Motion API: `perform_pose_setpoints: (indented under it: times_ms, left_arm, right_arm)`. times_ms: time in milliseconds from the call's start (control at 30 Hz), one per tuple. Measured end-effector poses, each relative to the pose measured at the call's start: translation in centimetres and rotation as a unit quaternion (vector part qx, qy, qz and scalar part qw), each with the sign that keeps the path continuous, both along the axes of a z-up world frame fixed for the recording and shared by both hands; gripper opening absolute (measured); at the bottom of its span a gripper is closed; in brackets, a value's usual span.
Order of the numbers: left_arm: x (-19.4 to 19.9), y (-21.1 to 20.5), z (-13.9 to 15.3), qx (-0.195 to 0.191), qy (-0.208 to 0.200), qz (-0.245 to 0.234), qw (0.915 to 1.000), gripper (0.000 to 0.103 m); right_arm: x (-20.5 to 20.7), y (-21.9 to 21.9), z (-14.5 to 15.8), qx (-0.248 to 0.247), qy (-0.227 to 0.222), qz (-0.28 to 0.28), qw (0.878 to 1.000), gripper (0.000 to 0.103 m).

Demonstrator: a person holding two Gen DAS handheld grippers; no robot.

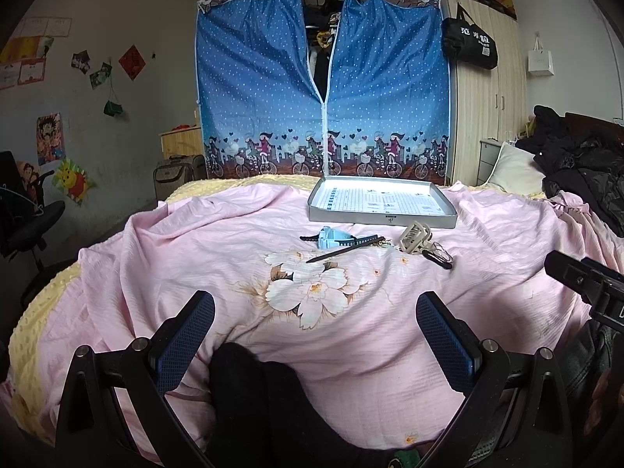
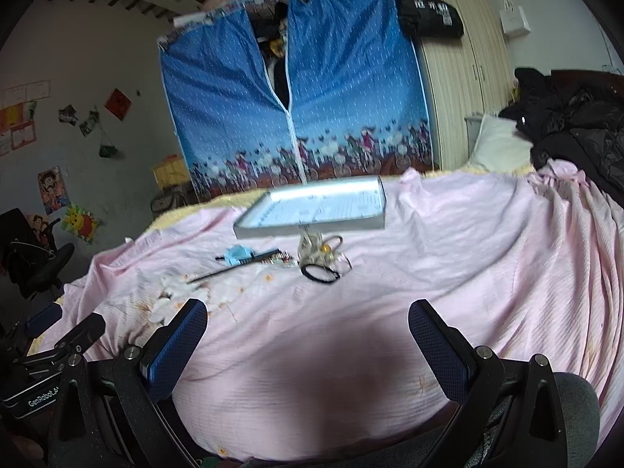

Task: Organize jewelry
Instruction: 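Move both tools toward the jewelry lying beside the lit tray, then close the left tool on the silver charm while the right tool nears the hoop earrings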

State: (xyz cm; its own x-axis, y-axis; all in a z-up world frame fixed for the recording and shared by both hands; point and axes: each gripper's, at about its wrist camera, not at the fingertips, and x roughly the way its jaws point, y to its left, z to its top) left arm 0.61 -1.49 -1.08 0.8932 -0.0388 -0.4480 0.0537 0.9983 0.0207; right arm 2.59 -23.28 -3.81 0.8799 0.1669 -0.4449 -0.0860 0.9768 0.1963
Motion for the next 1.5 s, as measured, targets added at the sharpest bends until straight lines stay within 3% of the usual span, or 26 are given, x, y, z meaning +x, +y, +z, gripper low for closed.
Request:
perform_pose_setpoints:
  times_ms: [133,233,433,633,833,1033,1200,1333,1500]
  left_arm:
    - [1.3,1.0,-0.7,-0.034,0.042,0.005,0.9985,0.101]
    - [2.1,1.8,-0.7,-0.055,0.054,0.009,0.997,0.101]
    - [4.8,3.7,-0.3,-0.095,0.069,0.004,0.9931,0.101]
    - [9.1,4.3,-0.4,-0.068,0.093,-0.014,0.9932,0.101]
    - [13.4,4.3,-0.4,-0.026,0.108,-0.054,0.9924,0.101]
    - [17.9,2.7,-0.7,-0.007,0.139,-0.116,0.9835,0.091]
    - [21.2,0.6,-1.7,0.007,0.161,-0.161,0.9736,0.088]
    - [24.3,-1.3,-3.4,0.021,0.2,-0.201,0.9589,0.071]
    - [27.2,-2.9,-5.0,0.053,0.233,-0.229,0.9437,0.057]
  right_arm:
    - [1.9,-0.3,-0.9,0.0,0.072,-0.004,0.997,0.103]
    - [3.1,-1.0,-1.4,0.002,0.101,0.004,0.995,0.103]
    - [7.5,-1.4,-1.7,-0.074,0.138,0.007,0.988,0.103]
    - [12.2,-2.3,-2.6,-0.062,0.159,0.03,0.985,0.103]
    - [17.5,-2.8,-3.2,-0.08,0.174,0.043,0.981,0.103]
    - [20.9,-3.7,-3.9,-0.045,0.164,0.078,0.982,0.101]
    - [22.7,-4.2,-5.1,-0.019,0.176,0.104,0.979,0.078]
    - [23.8,-4.6,-6.4,-0.004,0.187,0.114,0.976,0.073]
    - [25.0,-5.5,-7.4,0.012,0.201,0.115,0.973,0.054]
